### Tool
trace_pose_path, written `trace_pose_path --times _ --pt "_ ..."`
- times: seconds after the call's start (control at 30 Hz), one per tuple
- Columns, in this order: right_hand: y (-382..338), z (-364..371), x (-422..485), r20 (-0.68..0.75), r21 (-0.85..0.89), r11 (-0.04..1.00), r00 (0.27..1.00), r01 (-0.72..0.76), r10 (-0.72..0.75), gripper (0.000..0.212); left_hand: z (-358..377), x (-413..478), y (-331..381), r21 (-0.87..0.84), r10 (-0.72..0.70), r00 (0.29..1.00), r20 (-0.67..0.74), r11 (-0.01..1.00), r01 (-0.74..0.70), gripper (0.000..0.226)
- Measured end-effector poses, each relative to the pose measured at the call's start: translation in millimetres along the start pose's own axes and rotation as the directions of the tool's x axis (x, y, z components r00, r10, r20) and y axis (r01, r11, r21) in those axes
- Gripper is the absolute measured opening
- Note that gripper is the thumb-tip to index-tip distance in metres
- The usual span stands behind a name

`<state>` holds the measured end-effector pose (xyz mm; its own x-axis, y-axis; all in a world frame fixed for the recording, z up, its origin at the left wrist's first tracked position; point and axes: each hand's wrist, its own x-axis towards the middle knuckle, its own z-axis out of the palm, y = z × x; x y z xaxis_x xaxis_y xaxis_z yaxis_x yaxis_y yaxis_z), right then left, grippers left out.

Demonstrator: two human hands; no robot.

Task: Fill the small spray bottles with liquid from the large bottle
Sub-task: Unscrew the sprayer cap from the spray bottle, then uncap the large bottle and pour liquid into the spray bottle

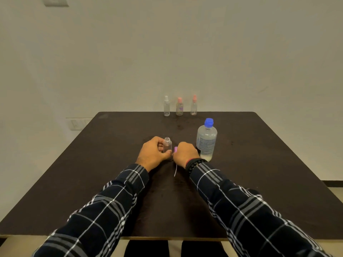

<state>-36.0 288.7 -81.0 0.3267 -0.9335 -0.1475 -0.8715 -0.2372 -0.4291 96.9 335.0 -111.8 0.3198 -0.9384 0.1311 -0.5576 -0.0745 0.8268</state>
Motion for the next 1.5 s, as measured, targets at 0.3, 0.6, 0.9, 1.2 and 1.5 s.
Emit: trace_pose_path --times 0.3,0.6,0.9,1.2,1.5 --pt "19.0 -7.5 -19.6 -0.167 0.011 0.997 0.984 0.071 -0.068 0.034 -0.9 -0.2 6.3 0.026 -0.036 0.998 0.046 0.999 0.035 0.062" --pt "111.2 -21.4 -61.0 -0.431 0.179 0.984 0.898 -0.003 0.081 0.048 8.2 -25.2 37.3 0.326 0.519 0.795 -0.314 0.846 -0.423 0.053" --pt "119.0 -54.8 -39.3 -0.547 0.546 0.803 0.828 0.240 0.125 0.008 97.7 -13.5 92.6 -0.079 0.185 0.974 -0.131 0.977 -0.196 0.101" --pt "96.2 -72.6 -13.8 -0.488 0.592 0.714 0.871 0.374 -0.052 0.032 91.9 -8.5 93.1 -0.096 0.180 0.982 -0.059 0.978 -0.185 0.062" --pt "93.3 -72.0 0.5 -0.496 0.592 0.712 0.867 0.377 -0.047 0.023 90.3 -5.7 91.5 -0.066 0.187 0.981 -0.047 0.980 -0.190 0.068"
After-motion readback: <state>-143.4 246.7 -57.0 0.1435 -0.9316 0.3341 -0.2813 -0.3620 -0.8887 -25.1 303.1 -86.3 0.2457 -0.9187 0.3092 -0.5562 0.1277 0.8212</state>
